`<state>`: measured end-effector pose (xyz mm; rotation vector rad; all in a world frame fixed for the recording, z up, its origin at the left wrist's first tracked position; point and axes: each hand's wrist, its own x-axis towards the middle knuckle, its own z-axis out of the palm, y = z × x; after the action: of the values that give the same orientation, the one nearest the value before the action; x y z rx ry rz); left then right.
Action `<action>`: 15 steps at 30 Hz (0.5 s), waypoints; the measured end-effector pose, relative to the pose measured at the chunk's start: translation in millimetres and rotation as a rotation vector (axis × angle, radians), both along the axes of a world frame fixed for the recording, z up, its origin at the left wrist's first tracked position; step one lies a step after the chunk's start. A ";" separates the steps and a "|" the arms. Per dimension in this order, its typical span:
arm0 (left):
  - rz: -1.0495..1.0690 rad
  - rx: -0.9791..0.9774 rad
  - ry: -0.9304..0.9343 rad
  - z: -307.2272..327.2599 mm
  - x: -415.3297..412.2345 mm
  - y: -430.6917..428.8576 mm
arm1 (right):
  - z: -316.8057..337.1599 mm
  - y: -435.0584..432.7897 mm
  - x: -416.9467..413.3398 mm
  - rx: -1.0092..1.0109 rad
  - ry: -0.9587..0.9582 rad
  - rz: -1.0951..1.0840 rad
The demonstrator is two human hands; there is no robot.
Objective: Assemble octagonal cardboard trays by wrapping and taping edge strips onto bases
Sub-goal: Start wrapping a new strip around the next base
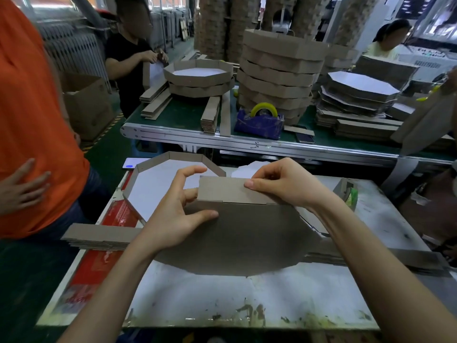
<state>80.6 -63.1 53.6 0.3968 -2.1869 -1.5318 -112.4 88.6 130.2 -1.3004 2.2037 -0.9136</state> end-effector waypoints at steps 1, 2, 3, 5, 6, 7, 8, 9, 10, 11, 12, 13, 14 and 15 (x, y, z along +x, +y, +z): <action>-0.004 -0.021 -0.004 0.8 -0.5 0.8 | -0.9 0.3 -0.2 -0.005 -0.003 0.003; 0.002 -0.041 -0.001 1.5 -1.5 2.4 | -1.6 0.3 -0.4 -0.010 -0.004 0.005; 0.022 -0.059 0.003 2.2 -3.2 4.1 | -2.2 0.1 -0.9 -0.014 0.000 0.008; 0.088 -0.116 -0.002 4.1 -7.1 7.6 | -3.0 -0.3 -1.6 -0.020 0.008 0.015; 0.106 -0.162 -0.005 4.4 -8.6 8.5 | -3.1 -0.7 -1.7 -0.024 0.011 0.016; 0.112 -0.203 -0.005 4.2 -9.8 9.0 | -3.1 -1.2 -1.9 -0.027 0.013 0.016; 0.116 -0.238 -0.003 3.6 -10.7 9.0 | -3.1 -1.8 -2.1 -0.029 0.014 0.016; 0.123 -0.277 0.002 2.8 -11.1 8.7 | -3.3 -2.5 -2.6 -0.031 0.016 0.016; 0.133 -0.328 0.003 2.9 -11.3 8.6 | -3.4 -3.1 -2.9 -0.034 0.015 0.016; 0.145 -0.394 0.001 4.1 -11.7 9.1 | -3.7 -3.3 -3.3 -0.039 0.010 0.013; 0.154 -0.468 0.007 6.2 -12.6 9.7 | -4.2 -3.6 -3.5 -0.043 0.004 0.010; 0.157 -0.542 0.028 8.6 -13.9 10.0 | -5.1 -4.0 -3.4 -0.047 0.002 0.010; 0.151 -0.616 0.053 11.3 -15.8 11.2 | -6.5 -4.1 -2.6 -0.052 0.008 0.016; 0.136 -0.690 0.076 13.8 -18.1 12.8 | -7.9 -4.3 -1.5 -0.061 0.020 0.026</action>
<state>62.6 -50.2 67.4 0.2436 -2.3934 -0.6383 -113.9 84.3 122.2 -1.3681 2.1849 -0.9690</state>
